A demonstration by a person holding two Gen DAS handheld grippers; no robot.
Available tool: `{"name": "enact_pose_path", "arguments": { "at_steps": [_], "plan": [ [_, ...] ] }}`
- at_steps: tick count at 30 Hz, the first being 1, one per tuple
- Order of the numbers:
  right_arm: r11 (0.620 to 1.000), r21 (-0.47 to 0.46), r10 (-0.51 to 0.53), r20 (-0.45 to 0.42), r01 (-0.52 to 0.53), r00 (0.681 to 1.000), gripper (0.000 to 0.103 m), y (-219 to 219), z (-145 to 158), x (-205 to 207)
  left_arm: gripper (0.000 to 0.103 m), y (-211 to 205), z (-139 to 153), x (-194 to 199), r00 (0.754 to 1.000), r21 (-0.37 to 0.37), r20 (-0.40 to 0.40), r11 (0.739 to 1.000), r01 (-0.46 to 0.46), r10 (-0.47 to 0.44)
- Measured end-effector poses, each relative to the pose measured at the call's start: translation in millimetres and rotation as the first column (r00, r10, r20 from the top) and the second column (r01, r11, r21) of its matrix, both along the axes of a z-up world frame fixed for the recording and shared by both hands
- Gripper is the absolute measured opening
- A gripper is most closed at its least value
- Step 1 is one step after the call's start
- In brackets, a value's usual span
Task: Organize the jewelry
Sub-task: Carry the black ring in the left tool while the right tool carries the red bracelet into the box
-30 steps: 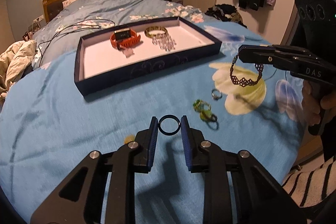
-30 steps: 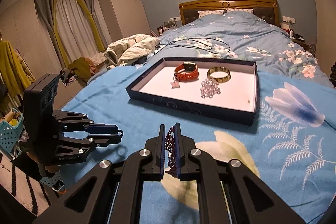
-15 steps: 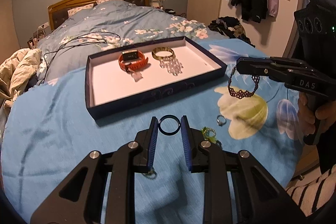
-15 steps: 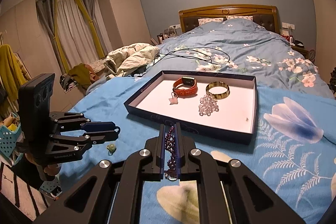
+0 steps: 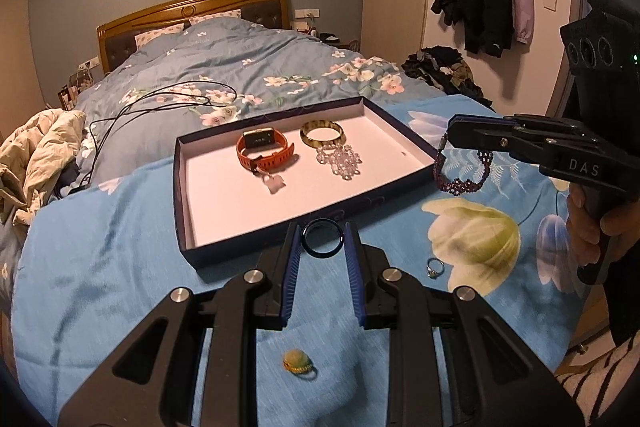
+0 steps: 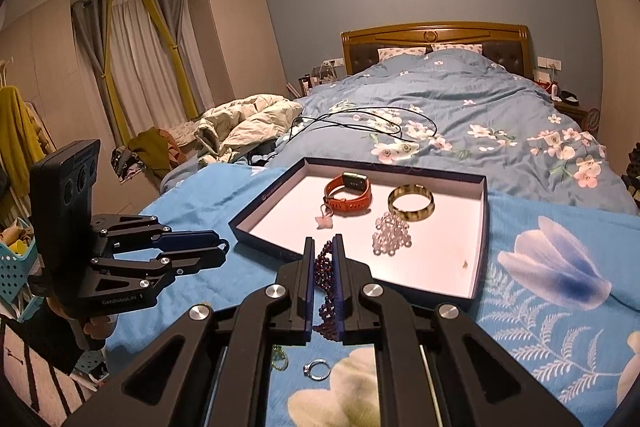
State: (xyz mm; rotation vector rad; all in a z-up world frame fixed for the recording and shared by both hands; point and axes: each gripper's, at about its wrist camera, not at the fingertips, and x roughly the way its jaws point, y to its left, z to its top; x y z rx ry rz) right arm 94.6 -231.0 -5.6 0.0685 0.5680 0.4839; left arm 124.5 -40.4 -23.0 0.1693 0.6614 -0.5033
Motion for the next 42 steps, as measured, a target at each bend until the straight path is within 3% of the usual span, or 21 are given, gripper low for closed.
{"name": "enact_pose_path", "arguments": {
  "at_steps": [17,42],
  "plan": [
    [1.000,-0.016,-0.013,0.007,0.014,1.000,0.007,-0.8,3.6,34.6,0.022,-5.3,12.0,30.6,1.000,-0.008,0.023,1.000,-0.004,0.004],
    [1.000,-0.017,-0.015,-0.046,0.014,0.999,0.007,5.5,-10.9,78.5,0.022,-13.4,0.2,69.2,0.999,-0.002,0.004,0.999,-0.041,0.041]
  ]
}}
